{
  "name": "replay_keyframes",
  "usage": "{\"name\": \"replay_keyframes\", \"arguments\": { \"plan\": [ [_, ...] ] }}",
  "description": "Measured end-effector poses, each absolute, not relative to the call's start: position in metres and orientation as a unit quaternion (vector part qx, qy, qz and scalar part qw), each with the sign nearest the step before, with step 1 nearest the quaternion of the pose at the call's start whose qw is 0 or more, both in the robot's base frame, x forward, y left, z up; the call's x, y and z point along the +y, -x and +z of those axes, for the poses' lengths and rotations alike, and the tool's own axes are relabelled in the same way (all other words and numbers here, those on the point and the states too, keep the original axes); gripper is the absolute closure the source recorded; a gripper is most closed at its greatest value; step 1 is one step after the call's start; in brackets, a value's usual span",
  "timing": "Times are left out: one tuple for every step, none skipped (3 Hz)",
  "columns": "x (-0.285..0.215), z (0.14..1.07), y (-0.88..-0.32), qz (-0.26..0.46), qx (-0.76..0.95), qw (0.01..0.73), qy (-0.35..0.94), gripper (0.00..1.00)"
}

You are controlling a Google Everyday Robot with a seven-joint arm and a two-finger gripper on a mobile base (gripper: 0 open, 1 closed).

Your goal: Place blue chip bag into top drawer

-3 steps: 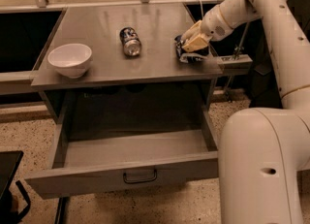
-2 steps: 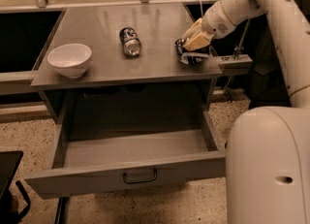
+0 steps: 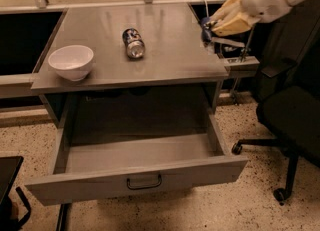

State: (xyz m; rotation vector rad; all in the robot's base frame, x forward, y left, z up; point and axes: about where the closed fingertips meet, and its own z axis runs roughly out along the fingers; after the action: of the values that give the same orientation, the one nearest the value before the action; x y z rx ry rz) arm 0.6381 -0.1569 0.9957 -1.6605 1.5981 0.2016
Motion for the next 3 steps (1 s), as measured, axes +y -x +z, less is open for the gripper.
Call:
{"name": "replay_keyframes", "arguments": {
  "plan": [
    [-0.131,1.058,-0.541,0.074,0.597,0.437,0.668,1.0],
    [-0.095,1.05,-0.46,0.136,0.566,0.439,0.684,1.0],
    [-0.086,0.988,-0.429,0.208,0.564,0.43,0.674,1.0]
  ]
}}
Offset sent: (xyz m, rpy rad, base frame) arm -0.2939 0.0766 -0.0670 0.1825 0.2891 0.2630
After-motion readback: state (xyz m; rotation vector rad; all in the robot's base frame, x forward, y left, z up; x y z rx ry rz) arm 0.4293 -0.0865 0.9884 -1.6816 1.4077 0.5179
